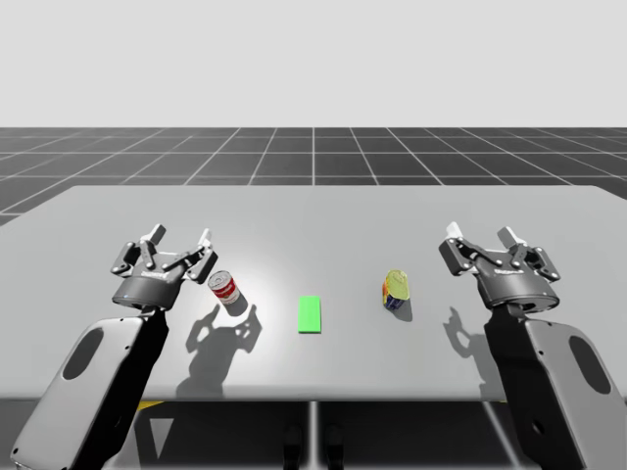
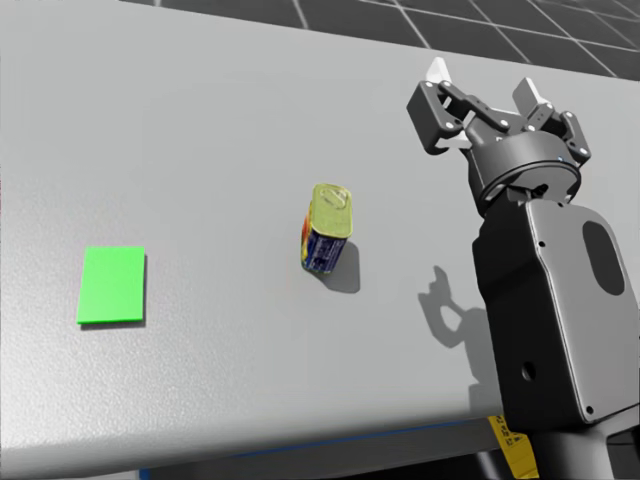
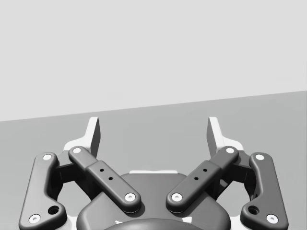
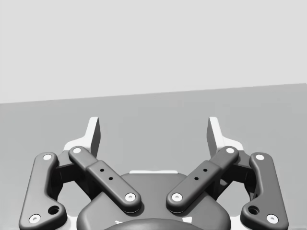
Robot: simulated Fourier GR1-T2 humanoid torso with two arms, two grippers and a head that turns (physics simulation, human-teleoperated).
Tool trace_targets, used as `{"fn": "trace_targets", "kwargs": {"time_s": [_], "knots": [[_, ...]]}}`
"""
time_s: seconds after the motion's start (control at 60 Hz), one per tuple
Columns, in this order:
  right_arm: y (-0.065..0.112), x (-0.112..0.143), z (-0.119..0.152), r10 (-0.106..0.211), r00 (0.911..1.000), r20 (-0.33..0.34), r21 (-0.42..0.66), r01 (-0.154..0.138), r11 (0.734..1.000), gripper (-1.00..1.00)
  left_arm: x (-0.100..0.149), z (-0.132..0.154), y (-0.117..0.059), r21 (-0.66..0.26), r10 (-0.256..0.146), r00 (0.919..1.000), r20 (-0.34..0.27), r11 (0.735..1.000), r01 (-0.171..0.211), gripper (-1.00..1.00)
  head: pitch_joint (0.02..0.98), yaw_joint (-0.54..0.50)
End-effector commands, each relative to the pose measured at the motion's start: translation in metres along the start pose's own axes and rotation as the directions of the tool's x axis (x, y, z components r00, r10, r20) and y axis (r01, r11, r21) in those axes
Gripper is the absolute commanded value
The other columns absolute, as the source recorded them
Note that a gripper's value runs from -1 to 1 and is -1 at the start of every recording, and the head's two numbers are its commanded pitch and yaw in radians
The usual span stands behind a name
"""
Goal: Look at the card. If it is red, pick the object on the left. If it is green, pick the object on the right.
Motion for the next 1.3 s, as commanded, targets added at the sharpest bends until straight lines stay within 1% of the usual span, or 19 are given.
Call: {"fn": "trace_targets", "kwargs": {"time_s": [0.017,0.033,0.133,0.2,0.217,0.283,0.317,0.333,0.433,0.45,0.467,0.55,0.733,0.833,0.967,1.067,1.133,1.233,1.3], "knots": [[0.000,0.007,0.005,-0.035,0.9992,-0.020,0.019,0.036,0.999,-1.00,-0.001,0.001,0.000,0.002,0.001,1.0000,-0.001,1.000,-0.001,-1.00,0.845,-0.34],[0.000,0.008,0.007,-0.043,0.9988,-0.022,0.028,0.044,0.999,-1.00,-0.001,0.000,0.000,0.002,0.002,1.0000,-0.002,1.000,-0.002,-1.00,0.844,-0.34],[0.004,0.015,0.019,-0.042,0.9973,-0.060,0.043,0.045,0.998,-1.00,-0.001,0.000,0.000,0.002,0.004,1.0000,-0.004,1.000,-0.004,-1.00,0.835,-0.33],[0.012,0.017,0.029,-0.024,0.9972,-0.071,0.046,0.028,0.999,-1.00,-0.001,0.000,-0.001,0.003,0.005,1.0000,-0.007,1.000,-0.005,-1.00,0.833,-0.33],[0.020,0.017,0.037,-0.029,0.9978,-0.060,0.012,0.029,0.999,-1.00,-0.002,0.000,-0.001,0.003,0.005,1.0000,-0.008,1.000,-0.005,-1.00,0.832,-0.33],[0.027,0.015,0.049,0.003,0.9978,-0.067,0.028,-0.001,1.000,-1.00,-0.002,0.000,-0.001,0.003,0.006,0.9999,-0.010,1.000,-0.006,-1.00,0.831,-0.32],[0.033,0.013,0.061,0.011,0.9972,-0.074,0.034,-0.008,0.999,-1.00,-0.002,0.000,-0.001,0.004,0.007,0.9999,-0.011,1.000,-0.007,-1.00,0.829,-0.32],[0.035,0.013,0.064,0.009,0.9970,-0.077,0.036,-0.007,0.999,-1.00,-0.002,0.000,-0.001,0.004,0.007,0.9999,-0.011,1.000,-0.007,-1.00,0.828,-0.32],[0.049,0.005,0.090,-0.050,0.9934,-0.103,0.015,0.052,0.999,-1.00,-0.002,0.000,-0.001,0.002,0.007,0.9999,-0.014,1.000,-0.007,-1.00,0.825,-0.32],[0.049,0.005,0.090,-0.050,0.9934,-0.103,0.015,0.052,0.999,-1.00,-0.002,0.000,-0.001,0.002,0.007,0.9999,-0.014,1.000,-0.007,-1.00,0.825,-0.32],[0.052,0.003,0.096,-0.068,0.9909,-0.117,0.016,0.070,0.997,-1.00,-0.003,-0.001,-0.001,0.001,0.007,0.9999,-0.014,1.000,-0.007,-1.00,0.824,-0.32],[0.062,-0.006,0.114,-0.084,0.9898,-0.115,0.007,0.085,0.996,-1.00,-0.003,-0.001,-0.001,0.001,0.007,0.9999,-0.015,1.000,-0.007,-1.00,0.820,-0.32],[0.081,-0.031,0.141,-0.069,0.9880,-0.138,0.004,0.070,0.998,-1.00,-0.004,-0.002,-0.001,0.000,0.005,0.9998,-0.021,1.000,-0.005,-1.00,0.813,-0.32],[0.086,-0.044,0.145,-0.085,0.9824,-0.166,0.010,0.088,0.996,-1.00,-0.005,-0.002,-0.002,0.000,0.003,0.9998,-0.022,1.000,-0.003,-1.00,0.811,-0.31],[0.098,-0.061,0.148,-0.087,0.9756,-0.202,0.035,0.096,0.995,-1.00,-0.006,-0.003,-0.002,0.000,-0.001,0.9997,-0.024,1.000,0.001,-1.00,0.810,-0.31],[0.107,-0.071,0.145,-0.071,0.9747,-0.212,0.042,0.081,0.996,-1.00,-0.007,-0.003,-0.002,0.001,-0.004,0.9997,-0.026,1.000,0.004,-1.00,0.809,-0.31],[0.111,-0.077,0.140,-0.047,0.9770,-0.208,0.039,0.056,0.998,-1.00,-0.007,-0.003,-0.002,0.002,-0.006,0.9996,-0.027,1.000,0.006,-1.00,0.810,-0.31],[0.115,-0.085,0.132,-0.022,0.9750,-0.221,0.026,0.029,0.999,-1.00,-0.008,-0.004,-0.002,0.003,-0.007,0.9996,-0.027,1.000,0.007,-1.00,0.809,-0.31],[0.116,-0.092,0.122,0.003,0.9727,-0.232,0.007,-0.002,1.000,-1.00,-0.008,-0.004,-0.001,0.005,-0.007,0.9996,-0.027,1.000,0.007,-1.00,0.808,-0.30]]}}
